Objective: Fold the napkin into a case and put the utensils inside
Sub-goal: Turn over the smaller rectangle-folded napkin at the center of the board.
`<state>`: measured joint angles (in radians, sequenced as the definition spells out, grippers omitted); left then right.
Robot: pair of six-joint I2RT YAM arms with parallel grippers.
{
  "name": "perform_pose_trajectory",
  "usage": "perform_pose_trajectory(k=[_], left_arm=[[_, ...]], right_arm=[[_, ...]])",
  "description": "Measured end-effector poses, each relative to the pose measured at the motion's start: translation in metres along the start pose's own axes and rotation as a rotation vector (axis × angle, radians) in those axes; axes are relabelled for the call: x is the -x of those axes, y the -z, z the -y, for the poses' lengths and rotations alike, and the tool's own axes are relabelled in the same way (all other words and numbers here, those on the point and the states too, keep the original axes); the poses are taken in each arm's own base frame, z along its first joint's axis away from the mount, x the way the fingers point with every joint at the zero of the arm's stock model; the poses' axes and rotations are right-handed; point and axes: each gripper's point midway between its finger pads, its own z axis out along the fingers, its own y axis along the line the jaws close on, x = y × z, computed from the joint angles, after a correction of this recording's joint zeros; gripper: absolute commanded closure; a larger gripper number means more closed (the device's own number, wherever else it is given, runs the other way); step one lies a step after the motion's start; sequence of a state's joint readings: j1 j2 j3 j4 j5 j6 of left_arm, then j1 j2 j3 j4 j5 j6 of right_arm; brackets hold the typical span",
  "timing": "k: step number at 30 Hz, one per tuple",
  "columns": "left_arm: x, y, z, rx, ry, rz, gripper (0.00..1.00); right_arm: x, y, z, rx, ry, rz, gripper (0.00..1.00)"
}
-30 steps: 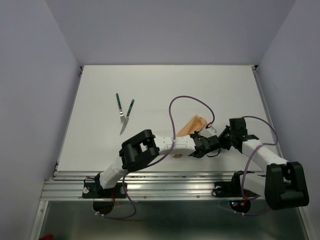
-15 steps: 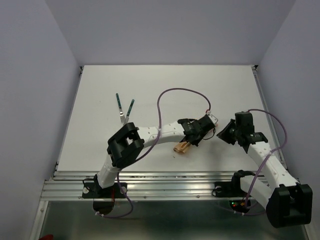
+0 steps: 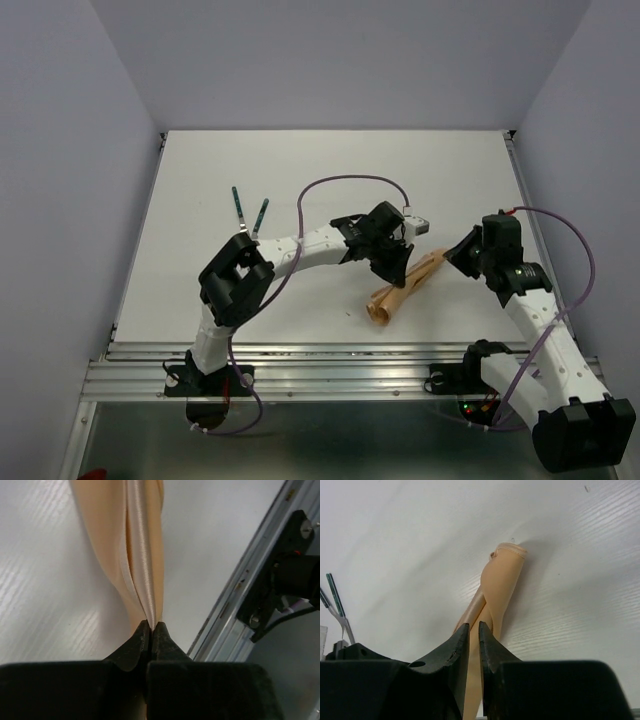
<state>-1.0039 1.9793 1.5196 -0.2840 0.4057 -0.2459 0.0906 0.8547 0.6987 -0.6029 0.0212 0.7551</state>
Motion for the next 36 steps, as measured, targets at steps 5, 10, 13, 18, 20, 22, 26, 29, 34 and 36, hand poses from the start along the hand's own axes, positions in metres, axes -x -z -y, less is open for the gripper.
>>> perform_pose_trajectory(k=[5,10,13,18,20,22,26,29,34,36], left_arm=[[-0.007,-0.005,0.011,-0.196,0.081,-0.017,1.0],[-0.017,-0.012,-0.006,-0.276,0.186,-0.039,1.0],[-0.021,-0.013,-0.02,-0.303,0.246,-0.04,1.0],[-0.026,-0.012,-0.027,-0.339,0.292,-0.033,1.0],[-0.029,-0.012,-0.026,-0.351,0.3,-0.037,1.0],[-0.03,-0.011,-0.026,-0.358,0.305,-0.037,1.0],[-0.03,-0.011,-0.031,-0.357,0.32,-0.03,0.98],[-0.03,-0.01,-0.039,-0.347,0.342,-0.025,0.92],[-0.027,-0.01,-0.059,-0.308,0.382,-0.007,0.72],[-0.028,-0.011,-0.067,-0.286,0.394,-0.002,0.63]], right_arm=[[0.007,0.006,-0.003,0.001,0.001,0.021,0.81],[0.005,0.006,0.0,-0.011,0.004,0.018,0.81],[0.006,0.005,0.001,-0.014,0.008,0.019,0.81],[0.004,0.003,0.002,-0.022,0.017,0.011,0.81],[0.004,0.002,0.003,-0.025,0.021,0.008,0.81],[0.004,0.002,0.003,-0.026,0.026,0.006,0.81],[0.003,0.001,0.004,-0.03,0.028,0.002,0.81],[0.003,0.001,0.004,-0.029,0.031,0.001,0.82],[0.0,-0.001,0.003,-0.027,0.04,-0.017,0.81],[-0.001,-0.002,0.004,-0.027,0.043,-0.024,0.82]])
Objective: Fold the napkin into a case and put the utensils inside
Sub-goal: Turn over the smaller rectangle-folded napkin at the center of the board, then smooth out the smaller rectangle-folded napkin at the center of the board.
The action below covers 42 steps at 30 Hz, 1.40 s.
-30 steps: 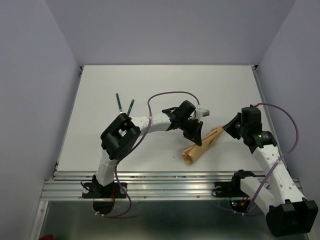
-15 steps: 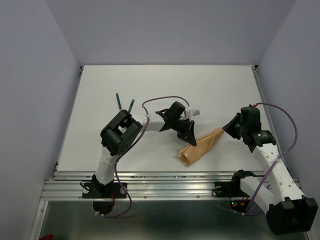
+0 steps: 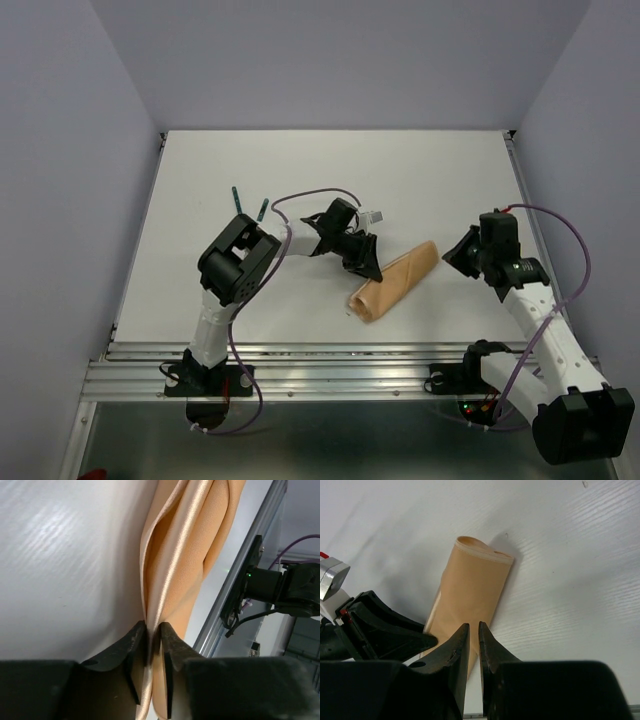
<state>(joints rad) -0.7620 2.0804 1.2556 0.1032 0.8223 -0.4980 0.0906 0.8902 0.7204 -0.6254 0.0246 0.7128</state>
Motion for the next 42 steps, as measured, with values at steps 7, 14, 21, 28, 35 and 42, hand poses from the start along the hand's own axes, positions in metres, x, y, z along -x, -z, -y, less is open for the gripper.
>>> perform_pose_trajectory(k=[7,14,21,28,35,42], left_arm=[[0.006,0.01,-0.015,0.068,0.022,0.029,0.29],[0.02,0.049,-0.018,0.291,-0.023,0.128,0.3],[0.027,0.09,0.009,0.354,-0.077,0.247,0.97],[-0.02,0.066,0.031,0.276,-0.12,0.129,1.0],[-0.045,0.038,0.029,0.253,-0.146,0.032,1.0],[-0.047,0.031,-0.008,0.352,-0.131,0.014,1.0]], right_arm=[[-0.011,-0.011,-0.004,0.014,0.013,-0.074,0.83],[-0.013,-0.028,-0.013,0.045,0.013,-0.108,0.89],[-0.029,-0.06,-0.018,0.035,0.035,-0.183,0.96],[-0.036,-0.087,-0.023,0.036,0.049,-0.212,0.96],[-0.037,-0.117,-0.025,0.021,0.048,-0.229,0.96],[-0.04,-0.131,-0.024,0.007,0.05,-0.244,0.96]])
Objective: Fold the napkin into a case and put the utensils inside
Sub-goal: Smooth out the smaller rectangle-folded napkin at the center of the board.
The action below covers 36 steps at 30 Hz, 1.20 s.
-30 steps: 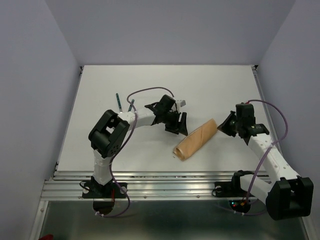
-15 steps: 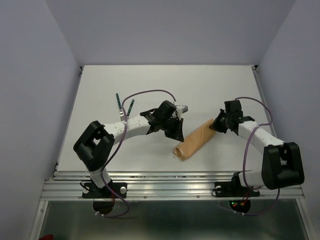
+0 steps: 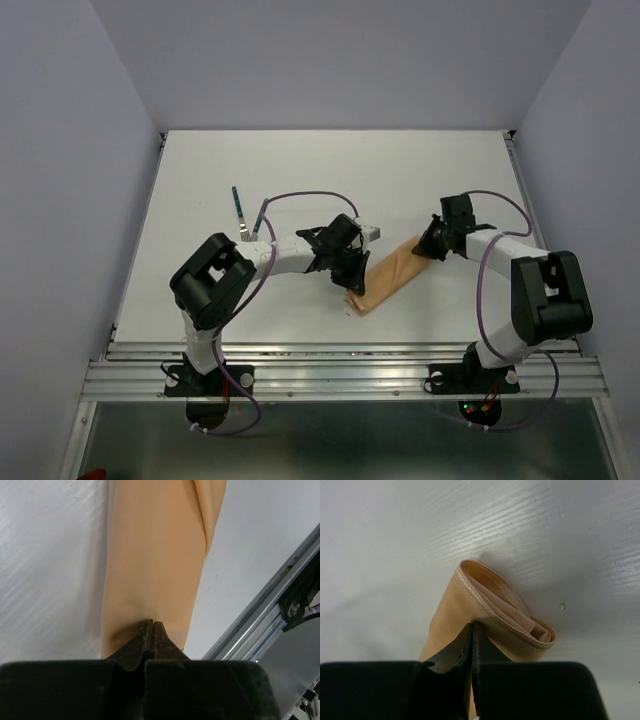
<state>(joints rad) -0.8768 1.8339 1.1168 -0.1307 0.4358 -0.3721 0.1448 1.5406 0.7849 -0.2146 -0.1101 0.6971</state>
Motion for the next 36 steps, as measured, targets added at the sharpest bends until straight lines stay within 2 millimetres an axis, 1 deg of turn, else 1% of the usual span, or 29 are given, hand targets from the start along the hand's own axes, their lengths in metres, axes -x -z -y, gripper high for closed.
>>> perform_pose_trajectory(k=[2,6,9,12,15,16,18,20,21,22,25,26,27,29,36], left_arm=[[0.001,-0.001,-0.004,0.013,-0.002,0.004,1.0],[0.001,-0.001,-0.005,0.022,-0.002,0.008,1.0],[0.002,0.0,-0.005,0.026,-0.001,0.012,1.0],[0.009,0.01,0.001,0.024,-0.005,0.041,1.0],[0.019,0.029,0.012,0.007,-0.02,0.099,1.0],[0.023,0.034,0.014,0.0,-0.023,0.119,1.0],[0.025,0.039,0.014,-0.01,-0.013,0.145,1.0],[0.022,0.037,0.006,-0.001,0.012,0.144,1.0],[0.019,0.036,0.002,0.006,0.022,0.137,1.0],[0.012,0.031,-0.008,0.022,0.045,0.12,1.0],[0.0,0.015,-0.026,0.053,0.082,0.084,1.0],[-0.004,0.009,-0.031,0.062,0.091,0.068,1.0],[-0.007,0.004,-0.031,0.049,0.104,0.056,1.0],[-0.004,0.002,-0.031,0.042,0.106,0.066,1.0],[0.0,0.002,-0.033,0.042,0.113,0.081,1.0]], right_arm=[[0.002,0.0,-0.002,0.003,0.003,0.003,0.96],[0.007,0.003,-0.007,0.017,0.013,0.014,0.96],[0.011,0.013,-0.012,0.033,0.02,0.032,0.96],[0.018,0.029,-0.02,0.064,0.028,0.068,0.96],[0.026,0.046,-0.028,0.099,0.037,0.116,0.95],[0.028,0.05,-0.03,0.106,0.039,0.129,0.95],[0.028,0.052,-0.029,0.105,0.038,0.14,0.96],[0.022,0.046,-0.02,0.084,0.035,0.127,0.95],[0.014,0.04,-0.012,0.061,0.031,0.107,0.96],[0.01,0.035,-0.008,0.047,0.029,0.091,0.96],[-0.005,0.015,0.01,-0.018,0.021,0.026,0.96],[-0.008,0.011,0.013,-0.031,0.019,0.013,0.96],[-0.011,0.005,0.016,-0.042,0.013,-0.002,0.96],[-0.007,0.001,0.014,-0.03,0.015,0.009,0.96],[-0.001,-0.005,0.009,-0.016,0.017,0.029,0.96]])
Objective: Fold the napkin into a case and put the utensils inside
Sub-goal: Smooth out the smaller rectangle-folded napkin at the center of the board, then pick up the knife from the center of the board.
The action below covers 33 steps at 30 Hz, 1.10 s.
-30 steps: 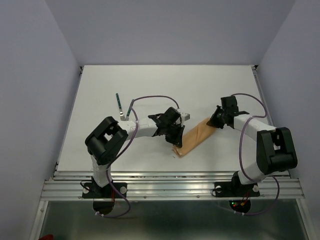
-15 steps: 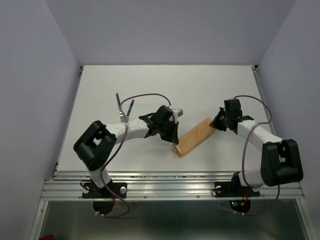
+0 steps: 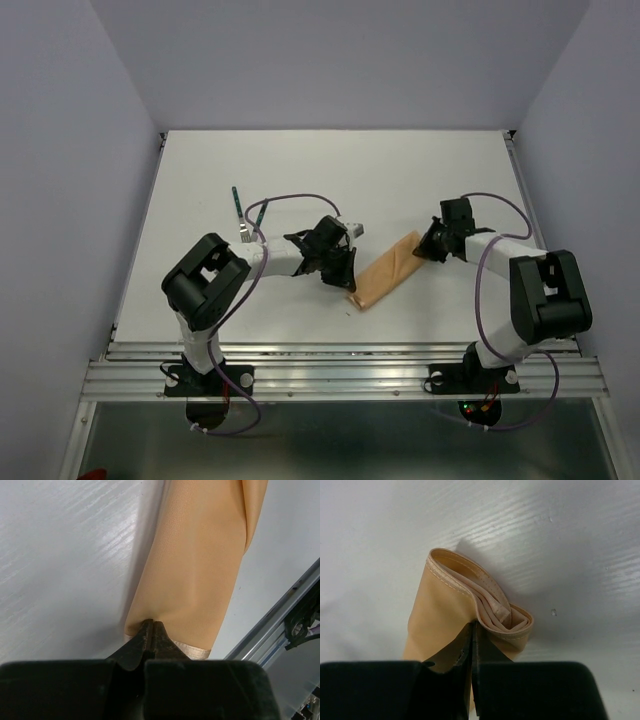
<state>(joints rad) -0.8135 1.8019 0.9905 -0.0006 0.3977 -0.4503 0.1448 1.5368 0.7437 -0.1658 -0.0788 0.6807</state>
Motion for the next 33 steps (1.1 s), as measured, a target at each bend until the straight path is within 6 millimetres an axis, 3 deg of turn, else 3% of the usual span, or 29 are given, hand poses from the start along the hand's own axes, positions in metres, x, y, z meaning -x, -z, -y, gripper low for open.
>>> perform_pose_trajectory(k=[4,7,12,15,17,20,23,28,32,33], left_arm=[[0.01,0.001,-0.007,0.028,0.01,0.023,1.0],[0.029,0.005,-0.017,0.081,0.013,0.057,1.0],[0.064,0.023,-0.028,0.175,0.003,0.117,0.83],[0.087,0.047,-0.028,0.218,-0.011,0.167,0.68],[0.098,0.063,-0.026,0.227,-0.016,0.198,0.67],[0.125,0.097,-0.021,0.242,-0.026,0.281,0.66],[0.142,0.119,-0.029,0.264,-0.012,0.334,0.64],[0.151,0.147,-0.083,0.379,0.098,0.362,0.64],[0.153,0.176,-0.137,0.495,0.216,0.392,0.64],[0.152,0.183,-0.149,0.521,0.241,0.4,0.57]], right_arm=[[0.011,-0.009,-0.006,-0.006,0.009,0.011,0.96],[0.032,-0.023,-0.02,-0.006,0.033,0.027,0.96],[0.051,-0.027,-0.035,0.003,0.046,0.043,0.89],[0.061,-0.019,-0.047,0.027,0.051,0.062,0.79],[0.066,-0.011,-0.053,0.042,0.053,0.074,0.75],[0.081,0.015,-0.069,0.083,0.065,0.124,0.71],[0.096,0.044,-0.084,0.138,0.08,0.193,0.69],[0.1,0.067,-0.089,0.164,0.103,0.23,0.69],[0.077,0.059,-0.068,0.125,0.105,0.181,0.69],[0.069,0.055,-0.061,0.11,0.105,0.163,0.69]])
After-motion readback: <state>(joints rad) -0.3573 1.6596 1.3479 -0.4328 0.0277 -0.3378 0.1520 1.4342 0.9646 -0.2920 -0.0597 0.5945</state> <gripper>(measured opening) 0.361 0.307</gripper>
